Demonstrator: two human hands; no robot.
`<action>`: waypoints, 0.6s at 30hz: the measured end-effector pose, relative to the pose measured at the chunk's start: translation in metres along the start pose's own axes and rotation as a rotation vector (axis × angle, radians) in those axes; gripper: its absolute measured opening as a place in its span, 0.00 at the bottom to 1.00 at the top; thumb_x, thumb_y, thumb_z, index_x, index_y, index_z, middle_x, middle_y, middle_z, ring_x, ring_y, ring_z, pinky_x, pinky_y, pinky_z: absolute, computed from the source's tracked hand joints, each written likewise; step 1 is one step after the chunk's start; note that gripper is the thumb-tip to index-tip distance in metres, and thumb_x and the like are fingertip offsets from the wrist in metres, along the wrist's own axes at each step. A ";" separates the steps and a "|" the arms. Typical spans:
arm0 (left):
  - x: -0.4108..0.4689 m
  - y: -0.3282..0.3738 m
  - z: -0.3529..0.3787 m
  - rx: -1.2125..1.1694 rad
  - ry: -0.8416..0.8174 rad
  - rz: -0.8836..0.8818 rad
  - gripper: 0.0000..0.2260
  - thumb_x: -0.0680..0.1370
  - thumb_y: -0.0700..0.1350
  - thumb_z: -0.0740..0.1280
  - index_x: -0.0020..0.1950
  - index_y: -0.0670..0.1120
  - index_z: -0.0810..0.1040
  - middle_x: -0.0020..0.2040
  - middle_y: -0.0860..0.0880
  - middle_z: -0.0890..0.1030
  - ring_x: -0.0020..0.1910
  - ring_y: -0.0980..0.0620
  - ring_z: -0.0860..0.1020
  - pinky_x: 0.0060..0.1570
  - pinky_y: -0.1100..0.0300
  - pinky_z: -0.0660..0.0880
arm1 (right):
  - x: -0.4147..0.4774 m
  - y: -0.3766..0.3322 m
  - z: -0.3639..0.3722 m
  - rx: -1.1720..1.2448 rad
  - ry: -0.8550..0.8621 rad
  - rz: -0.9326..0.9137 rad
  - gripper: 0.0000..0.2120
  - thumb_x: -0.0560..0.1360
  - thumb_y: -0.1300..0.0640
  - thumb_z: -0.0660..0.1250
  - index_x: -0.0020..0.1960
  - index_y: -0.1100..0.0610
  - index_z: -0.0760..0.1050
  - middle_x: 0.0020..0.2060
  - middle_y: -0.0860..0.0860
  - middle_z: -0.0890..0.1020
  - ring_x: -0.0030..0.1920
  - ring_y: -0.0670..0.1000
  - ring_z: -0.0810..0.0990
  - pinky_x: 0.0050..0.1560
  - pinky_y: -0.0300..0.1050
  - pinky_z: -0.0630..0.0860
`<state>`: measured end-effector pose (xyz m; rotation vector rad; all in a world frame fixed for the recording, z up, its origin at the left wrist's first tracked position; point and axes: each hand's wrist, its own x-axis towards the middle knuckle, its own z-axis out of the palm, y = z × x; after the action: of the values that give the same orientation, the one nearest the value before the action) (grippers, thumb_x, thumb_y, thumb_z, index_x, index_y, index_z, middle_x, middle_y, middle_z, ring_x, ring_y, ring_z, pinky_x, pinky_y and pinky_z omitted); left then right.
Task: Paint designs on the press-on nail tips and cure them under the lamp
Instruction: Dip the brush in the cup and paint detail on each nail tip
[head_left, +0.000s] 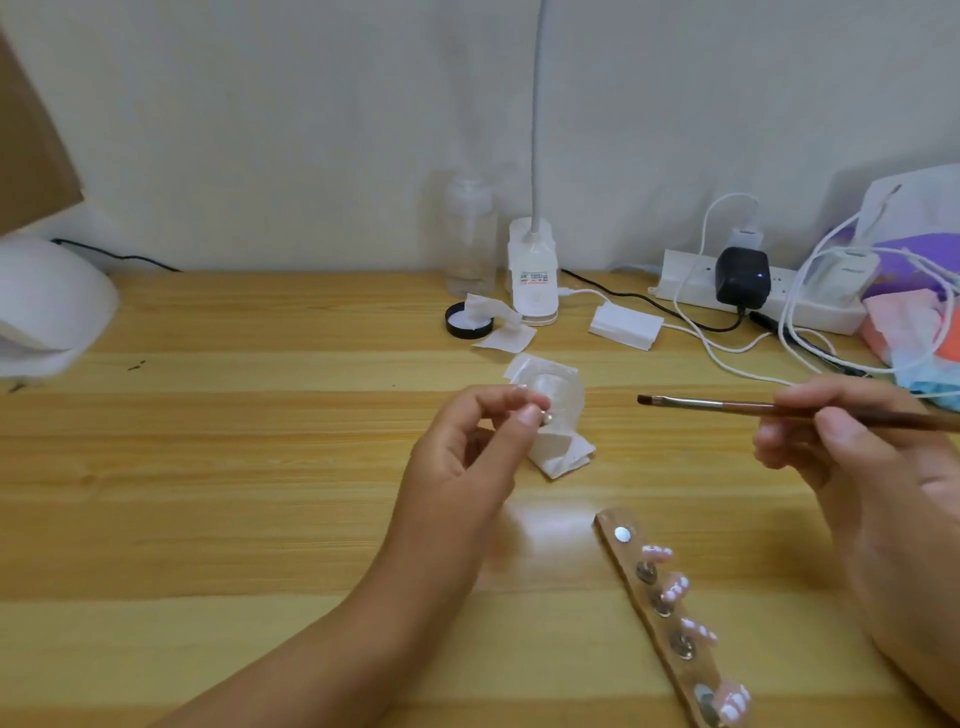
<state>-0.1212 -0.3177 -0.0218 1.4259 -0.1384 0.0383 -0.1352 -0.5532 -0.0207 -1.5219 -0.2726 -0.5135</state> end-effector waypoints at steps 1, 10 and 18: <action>0.003 0.000 -0.003 0.000 0.049 -0.016 0.04 0.72 0.56 0.72 0.44 0.58 0.83 0.50 0.55 0.81 0.31 0.65 0.72 0.36 0.74 0.69 | 0.000 -0.002 0.000 -0.041 -0.023 -0.028 0.08 0.77 0.45 0.67 0.51 0.48 0.80 0.40 0.49 0.82 0.42 0.48 0.80 0.47 0.37 0.77; 0.016 -0.004 -0.009 -0.153 0.029 -0.136 0.09 0.81 0.51 0.63 0.43 0.63 0.77 0.45 0.62 0.83 0.42 0.53 0.84 0.37 0.64 0.78 | 0.049 -0.036 0.030 -0.454 -0.332 -0.238 0.08 0.80 0.42 0.63 0.53 0.43 0.78 0.42 0.44 0.82 0.46 0.48 0.82 0.49 0.35 0.76; 0.020 -0.005 -0.016 -0.270 -0.204 -0.242 0.04 0.77 0.56 0.62 0.45 0.60 0.75 0.56 0.59 0.81 0.53 0.43 0.84 0.55 0.49 0.80 | 0.075 -0.034 0.082 -0.849 -0.583 -0.144 0.07 0.76 0.48 0.60 0.45 0.46 0.76 0.34 0.42 0.78 0.41 0.44 0.76 0.39 0.37 0.70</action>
<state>-0.0993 -0.3040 -0.0263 1.1660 -0.1330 -0.3150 -0.0755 -0.4827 0.0490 -2.4888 -0.6744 -0.2863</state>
